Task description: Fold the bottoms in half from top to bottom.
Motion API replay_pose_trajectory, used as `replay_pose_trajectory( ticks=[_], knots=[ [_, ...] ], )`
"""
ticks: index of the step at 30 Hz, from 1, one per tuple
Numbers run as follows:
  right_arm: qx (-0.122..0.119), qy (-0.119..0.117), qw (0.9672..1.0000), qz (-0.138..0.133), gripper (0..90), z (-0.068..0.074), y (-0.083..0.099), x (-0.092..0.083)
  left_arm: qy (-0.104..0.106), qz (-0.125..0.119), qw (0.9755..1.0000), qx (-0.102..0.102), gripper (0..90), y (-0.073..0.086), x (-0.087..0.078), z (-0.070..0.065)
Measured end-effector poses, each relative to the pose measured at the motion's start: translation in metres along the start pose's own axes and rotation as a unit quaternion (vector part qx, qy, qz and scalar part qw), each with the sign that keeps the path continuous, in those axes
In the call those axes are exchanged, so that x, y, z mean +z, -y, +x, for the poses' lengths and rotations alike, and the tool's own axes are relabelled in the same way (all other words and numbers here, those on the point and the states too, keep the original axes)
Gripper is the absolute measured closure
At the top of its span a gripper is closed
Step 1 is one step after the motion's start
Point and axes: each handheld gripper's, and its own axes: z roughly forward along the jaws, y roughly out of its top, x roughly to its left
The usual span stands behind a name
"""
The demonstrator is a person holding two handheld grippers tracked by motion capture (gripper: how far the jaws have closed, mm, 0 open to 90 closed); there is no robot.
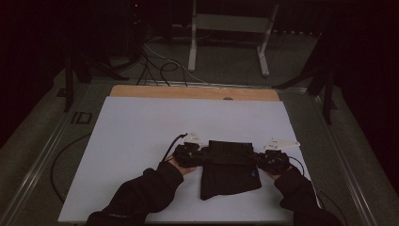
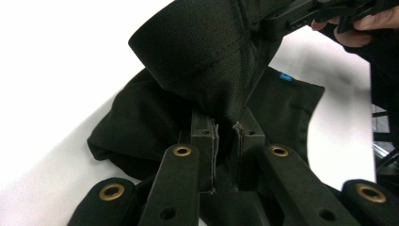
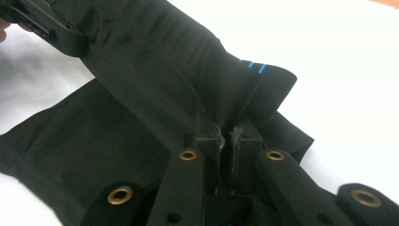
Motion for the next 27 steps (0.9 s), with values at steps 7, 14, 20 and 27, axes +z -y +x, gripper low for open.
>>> replay_pose_trajectory(
  ticks=[7,14,20,27],
  knots=[
    [0.0,-0.005,1.0,-0.001,85.1,0.007,0.006,-0.007,0.008,-0.001,1.0,0.003,82.7,0.003,-0.004,-0.009],
    [0.005,-0.009,0.9999,0.002,85.1,0.011,0.014,-0.01,0.011,0.001,0.9999,0.008,82.7,0.009,-0.004,-0.017],
    [0.003,-0.007,1.0,0.005,85.1,0.016,0.018,-0.012,0.009,0.001,0.9999,0.009,82.6,0.015,-0.004,-0.021],
    [0.01,-0.015,0.9998,0.012,85.0,0.017,0.024,-0.009,0.011,0.006,0.9999,0.007,82.6,0.021,-0.003,-0.023]
  ],
)
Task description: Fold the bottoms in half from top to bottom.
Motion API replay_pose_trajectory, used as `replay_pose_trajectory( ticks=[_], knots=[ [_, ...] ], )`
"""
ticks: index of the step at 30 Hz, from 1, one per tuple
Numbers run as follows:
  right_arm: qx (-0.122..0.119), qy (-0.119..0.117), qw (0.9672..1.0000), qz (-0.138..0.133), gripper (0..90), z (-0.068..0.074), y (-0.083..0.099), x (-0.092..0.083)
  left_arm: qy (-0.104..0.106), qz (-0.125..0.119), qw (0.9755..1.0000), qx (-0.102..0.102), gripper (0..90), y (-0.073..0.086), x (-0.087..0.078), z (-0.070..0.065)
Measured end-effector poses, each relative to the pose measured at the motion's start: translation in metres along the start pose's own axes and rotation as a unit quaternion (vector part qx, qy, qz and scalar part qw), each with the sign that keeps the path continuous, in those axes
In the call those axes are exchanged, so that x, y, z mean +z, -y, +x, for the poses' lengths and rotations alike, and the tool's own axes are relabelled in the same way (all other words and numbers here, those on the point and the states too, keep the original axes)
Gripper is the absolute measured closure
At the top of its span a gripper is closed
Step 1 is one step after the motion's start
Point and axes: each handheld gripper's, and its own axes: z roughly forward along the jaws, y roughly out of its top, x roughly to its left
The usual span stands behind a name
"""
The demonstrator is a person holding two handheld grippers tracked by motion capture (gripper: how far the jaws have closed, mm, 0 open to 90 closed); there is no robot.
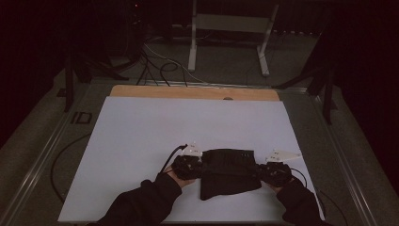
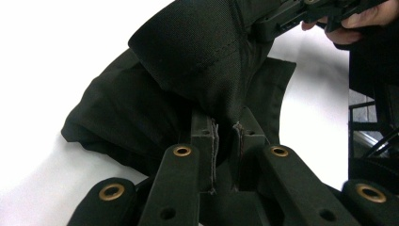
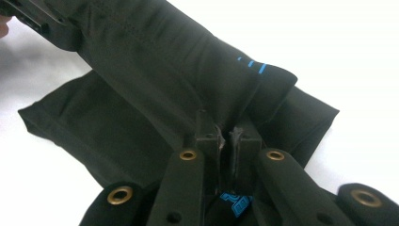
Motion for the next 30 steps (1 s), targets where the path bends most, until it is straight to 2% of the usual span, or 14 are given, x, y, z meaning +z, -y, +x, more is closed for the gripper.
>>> replay_pose_trajectory(
  ticks=[5,15,24,26,30],
  knots=[
    [-0.002,0.0,1.0,0.008,85.0,0.001,0.002,0.003,-0.003,0.002,1.0,-0.003,82.5,0.004,0.002,0.0],
    [0.0,-0.004,0.9997,0.024,84.9,0.0,0.008,0.013,0.001,0.018,0.9996,-0.023,82.2,0.01,0.008,0.003],
    [0.006,0.001,0.9991,0.041,84.7,0.0,0.012,0.018,-0.022,0.034,0.9991,-0.016,81.4,0.016,0.014,0.004],
    [0.002,0.002,0.9991,0.043,84.6,-0.001,0.013,0.019,-0.022,0.035,0.999,-0.018,80.8,0.017,0.015,0.005],
    [0.01,0.001,0.9988,0.047,84.2,-0.001,0.014,0.022,-0.027,0.042,0.9987,-0.012,79.6,0.019,0.016,0.006]
  ],
)
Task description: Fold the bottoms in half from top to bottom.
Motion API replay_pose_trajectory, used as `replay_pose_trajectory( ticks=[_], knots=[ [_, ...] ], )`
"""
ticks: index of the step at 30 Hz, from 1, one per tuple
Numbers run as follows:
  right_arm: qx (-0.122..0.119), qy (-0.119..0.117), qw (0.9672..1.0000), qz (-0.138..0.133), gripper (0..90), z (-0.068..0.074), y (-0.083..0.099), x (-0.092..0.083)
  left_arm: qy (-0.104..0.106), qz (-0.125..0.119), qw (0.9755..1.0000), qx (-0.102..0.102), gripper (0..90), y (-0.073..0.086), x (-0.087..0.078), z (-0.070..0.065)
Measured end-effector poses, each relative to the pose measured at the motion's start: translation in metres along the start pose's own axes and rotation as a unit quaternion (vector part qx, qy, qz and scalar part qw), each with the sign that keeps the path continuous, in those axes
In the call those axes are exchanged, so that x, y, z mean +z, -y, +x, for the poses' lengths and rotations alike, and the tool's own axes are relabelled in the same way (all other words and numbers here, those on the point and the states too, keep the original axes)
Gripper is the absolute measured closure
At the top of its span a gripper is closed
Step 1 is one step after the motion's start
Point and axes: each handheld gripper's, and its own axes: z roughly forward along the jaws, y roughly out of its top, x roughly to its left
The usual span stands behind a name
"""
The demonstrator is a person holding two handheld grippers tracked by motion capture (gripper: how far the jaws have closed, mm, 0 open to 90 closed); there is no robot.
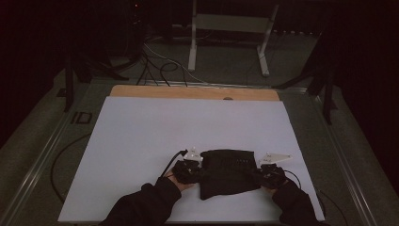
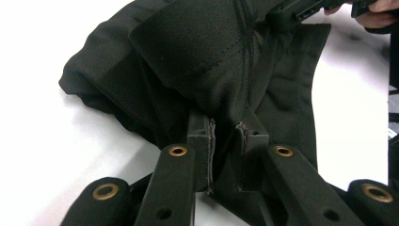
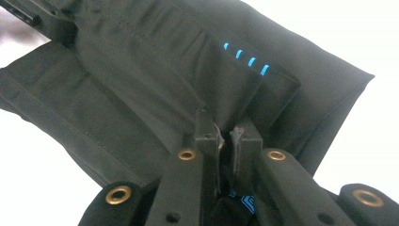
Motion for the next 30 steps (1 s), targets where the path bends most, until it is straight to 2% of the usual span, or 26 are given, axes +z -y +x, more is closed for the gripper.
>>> replay_pose_trajectory(
  ticks=[5,10,14,19,21,24,25,30],
  knots=[
    [-0.003,0.003,1.0,0.002,83.5,0.0,0.001,0.002,0.005,0.006,1.0,-0.002,78.7,0.001,0.001,0.002],
    [-0.003,0.004,1.0,0.002,81.1,0.001,0.001,0.002,-0.001,0.009,0.9999,0.009,75.8,0.001,-0.001,0.0],
    [-0.016,0.013,0.9998,0.006,69.7,0.002,-0.002,-0.001,-0.003,0.002,0.9999,0.013,67.7,-0.001,-0.008,-0.002],
    [-0.004,0.012,0.9999,-0.003,49.0,-0.001,-0.006,-0.008,-0.007,-0.014,0.9998,0.009,59.8,-0.003,-0.024,0.001],
    [-0.006,0.019,0.9997,-0.015,49.6,-0.003,-0.01,-0.014,-0.016,-0.023,0.9995,0.014,60.4,-0.005,-0.033,0.004],
    [-0.007,0.028,0.999,-0.035,52.1,-0.005,-0.018,-0.024,-0.029,-0.041,0.9987,0.009,62.4,-0.009,-0.046,0.008],
    [-0.008,0.034,0.9988,-0.035,53.9,-0.005,-0.022,-0.027,-0.034,-0.048,0.9983,0.006,65.9,-0.01,-0.049,0.01],
    [-0.011,0.051,0.9976,-0.047,69.3,-0.013,-0.035,-0.031,-0.046,-0.054,0.9975,0.0,77.8,-0.017,-0.053,0.019]
  ],
)
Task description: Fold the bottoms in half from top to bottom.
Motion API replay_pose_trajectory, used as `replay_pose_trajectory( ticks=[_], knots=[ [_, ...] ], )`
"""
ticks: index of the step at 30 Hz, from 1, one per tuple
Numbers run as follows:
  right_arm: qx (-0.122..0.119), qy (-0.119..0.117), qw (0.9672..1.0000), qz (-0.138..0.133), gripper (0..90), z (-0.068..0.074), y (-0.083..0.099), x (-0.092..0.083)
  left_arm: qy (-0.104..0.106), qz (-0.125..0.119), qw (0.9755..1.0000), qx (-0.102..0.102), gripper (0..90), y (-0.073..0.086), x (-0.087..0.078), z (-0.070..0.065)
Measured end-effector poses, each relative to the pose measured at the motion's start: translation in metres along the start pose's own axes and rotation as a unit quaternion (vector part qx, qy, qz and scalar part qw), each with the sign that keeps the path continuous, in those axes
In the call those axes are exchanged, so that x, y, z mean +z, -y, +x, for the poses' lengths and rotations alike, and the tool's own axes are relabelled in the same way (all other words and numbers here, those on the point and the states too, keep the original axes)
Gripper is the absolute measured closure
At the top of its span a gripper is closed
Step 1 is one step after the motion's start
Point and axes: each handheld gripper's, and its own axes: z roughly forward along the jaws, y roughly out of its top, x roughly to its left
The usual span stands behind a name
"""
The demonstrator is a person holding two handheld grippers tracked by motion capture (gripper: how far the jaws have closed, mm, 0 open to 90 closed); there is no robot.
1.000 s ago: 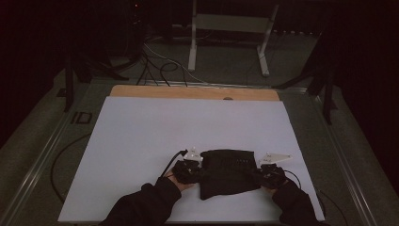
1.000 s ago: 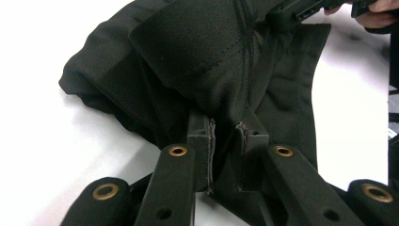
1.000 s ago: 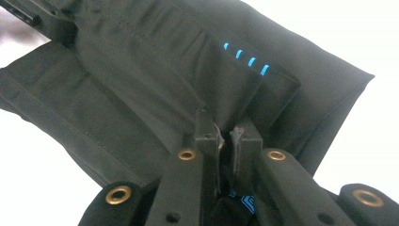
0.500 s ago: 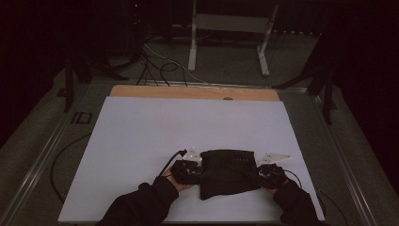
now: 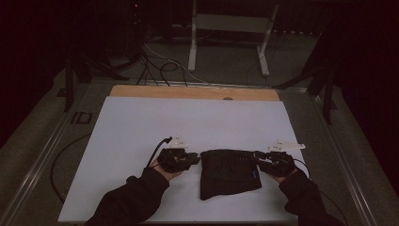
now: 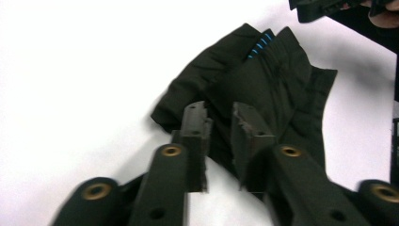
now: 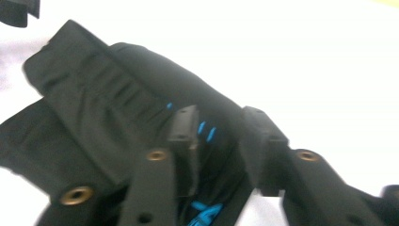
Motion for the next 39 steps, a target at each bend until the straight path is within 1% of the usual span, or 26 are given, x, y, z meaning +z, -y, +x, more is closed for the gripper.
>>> replay_pose_trajectory(
  ticks=[1,3,4,6,7,12,15,19,21,25,27,28,29,31,34,35,36,39],
  knots=[
    [-0.003,0.002,1.0,0.002,71.4,-0.002,-0.002,0.002,-0.003,0.004,1.0,0.001,79.7,-0.001,0.002,0.002],
    [-0.009,0.01,0.9999,0.005,79.0,-0.006,-0.004,0.006,-0.005,0.005,0.9999,-0.01,84.7,-0.001,0.007,0.005],
    [-0.009,0.01,0.9999,0.008,80.5,-0.009,-0.005,0.009,-0.006,0.008,0.9999,-0.01,85.8,-0.001,0.01,0.006],
    [-0.014,0.011,0.9997,0.014,88.5,-0.014,-0.005,0.016,-0.007,0.01,0.9998,-0.014,89.1,-0.001,0.016,0.008],
    [-0.015,0.012,0.9997,0.017,89.6,-0.016,-0.005,0.019,-0.007,0.012,0.9998,-0.015,89.5,-0.001,0.019,0.009],
    [-0.015,0.009,0.9992,0.036,90.0,-0.026,-0.003,0.035,-0.001,0.02,0.9997,-0.011,89.8,-0.002,0.034,0.013],
    [-0.021,0.012,0.9985,0.05,90.0,-0.028,-0.002,0.043,-0.001,0.024,0.9996,-0.012,89.9,-0.003,0.041,0.014],
    [-0.022,0.011,0.998,0.059,90.0,-0.031,0.0,0.052,0.002,0.03,0.9993,-0.02,89.8,-0.003,0.051,0.018],
    [-0.023,0.01,0.9977,0.062,90.0,-0.03,0.001,0.054,0.005,0.036,0.9992,-0.018,89.8,-0.002,0.055,0.017],
    [-0.024,0.006,0.9974,0.068,90.0,-0.029,0.004,0.056,0.014,0.039,0.999,-0.017,89.9,-0.002,0.059,0.014],
    [-0.022,0.002,0.9975,0.068,90.0,-0.029,0.004,0.056,0.014,0.039,0.9991,-0.014,89.9,-0.002,0.059,0.013],
    [-0.018,-0.001,0.9975,0.068,90.0,-0.029,0.005,0.056,0.014,0.039,0.9991,-0.014,89.9,-0.002,0.059,0.013],
    [-0.016,-0.012,0.9976,0.066,90.0,-0.028,0.006,0.057,0.02,0.039,0.999,-0.012,89.9,-0.002,0.059,0.01],
    [-0.013,-0.02,0.9977,0.063,90.0,-0.026,0.008,0.057,0.023,0.038,0.9989,-0.012,89.9,-0.002,0.058,0.009],
    [-0.011,-0.028,0.9977,0.06,90.0,-0.024,0.009,0.056,0.029,0.038,0.9988,-0.011,89.9,-0.002,0.057,0.006],
    [-0.007,-0.03,0.9977,0.06,90.0,-0.023,0.009,0.055,0.032,0.039,0.9987,-0.01,89.9,-0.002,0.057,0.005],
    [-0.009,-0.034,0.9976,0.059,90.0,-0.023,0.01,0.055,0.034,0.039,0.9986,-0.01,89.9,-0.002,0.057,0.004],
    [-0.009,-0.035,0.9978,0.056,90.0,-0.021,0.011,0.051,0.04,0.037,0.9985,-0.01,89.9,-0.001,0.055,0.001]
  ],
)
